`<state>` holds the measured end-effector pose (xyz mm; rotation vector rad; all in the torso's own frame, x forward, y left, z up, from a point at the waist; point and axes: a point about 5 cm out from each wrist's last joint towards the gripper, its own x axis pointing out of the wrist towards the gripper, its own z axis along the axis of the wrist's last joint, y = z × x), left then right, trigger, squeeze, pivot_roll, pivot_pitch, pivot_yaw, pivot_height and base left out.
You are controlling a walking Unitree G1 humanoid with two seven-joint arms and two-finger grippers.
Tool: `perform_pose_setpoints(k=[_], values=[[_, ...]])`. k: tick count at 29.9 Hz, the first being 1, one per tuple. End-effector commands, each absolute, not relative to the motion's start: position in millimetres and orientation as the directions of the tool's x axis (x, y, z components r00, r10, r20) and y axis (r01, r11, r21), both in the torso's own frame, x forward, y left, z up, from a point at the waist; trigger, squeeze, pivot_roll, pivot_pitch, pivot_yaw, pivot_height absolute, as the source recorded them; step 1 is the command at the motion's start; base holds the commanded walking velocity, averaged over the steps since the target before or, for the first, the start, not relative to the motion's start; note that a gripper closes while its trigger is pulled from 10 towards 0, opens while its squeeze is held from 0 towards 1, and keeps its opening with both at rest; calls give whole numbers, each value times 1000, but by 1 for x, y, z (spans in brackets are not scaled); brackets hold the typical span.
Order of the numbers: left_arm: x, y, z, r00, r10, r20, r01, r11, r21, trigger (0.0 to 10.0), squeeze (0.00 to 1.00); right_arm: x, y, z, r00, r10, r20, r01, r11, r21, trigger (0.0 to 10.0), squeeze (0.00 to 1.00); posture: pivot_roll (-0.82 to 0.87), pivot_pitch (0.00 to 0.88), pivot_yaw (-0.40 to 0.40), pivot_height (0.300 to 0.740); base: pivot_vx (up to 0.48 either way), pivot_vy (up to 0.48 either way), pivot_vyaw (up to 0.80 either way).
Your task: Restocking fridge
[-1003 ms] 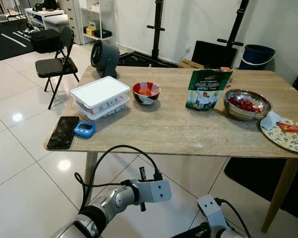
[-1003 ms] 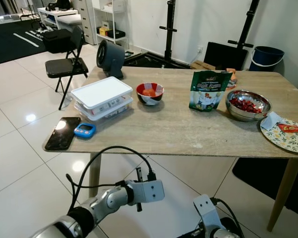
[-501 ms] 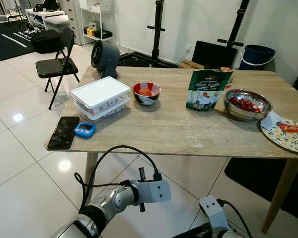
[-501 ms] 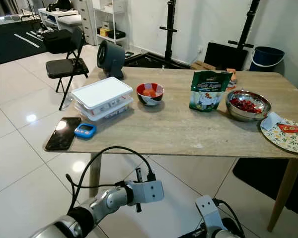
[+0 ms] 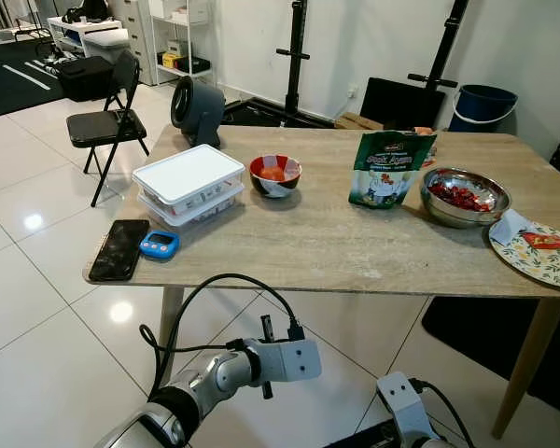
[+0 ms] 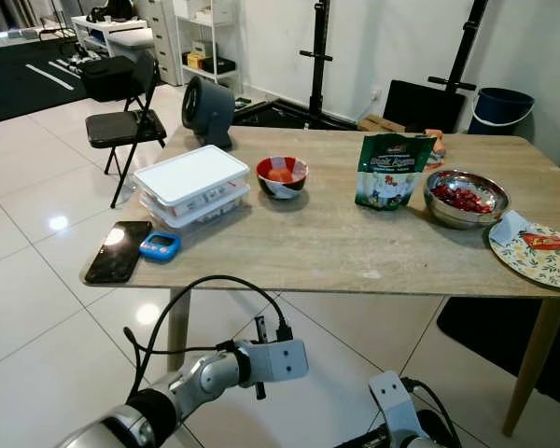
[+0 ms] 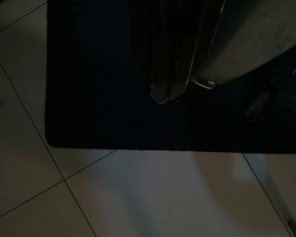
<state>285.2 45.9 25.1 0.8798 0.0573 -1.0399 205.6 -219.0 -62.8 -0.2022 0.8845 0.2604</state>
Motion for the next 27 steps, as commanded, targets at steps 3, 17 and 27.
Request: perform_pose_setpoints(k=[3,17,27], values=[[283,43,24,526,-730,-437,779,207,592,10000,0,203,-220,-64,604,137,-785,-304,950,-69,10000,0,-7,8,-35,740,0,0,0],[284,44,24,524,-730,-439,780,205,591,10000,0,202,-218,-65,603,140,-786,-302,951,-62,10000,0,-4,7,-34,740,0,0,0],[284,43,24,522,-732,-438,781,204,590,10000,0,202,-219,-65,603,138,-785,-297,953,-60,10000,0,-8,8,-33,740,0,0,0]])
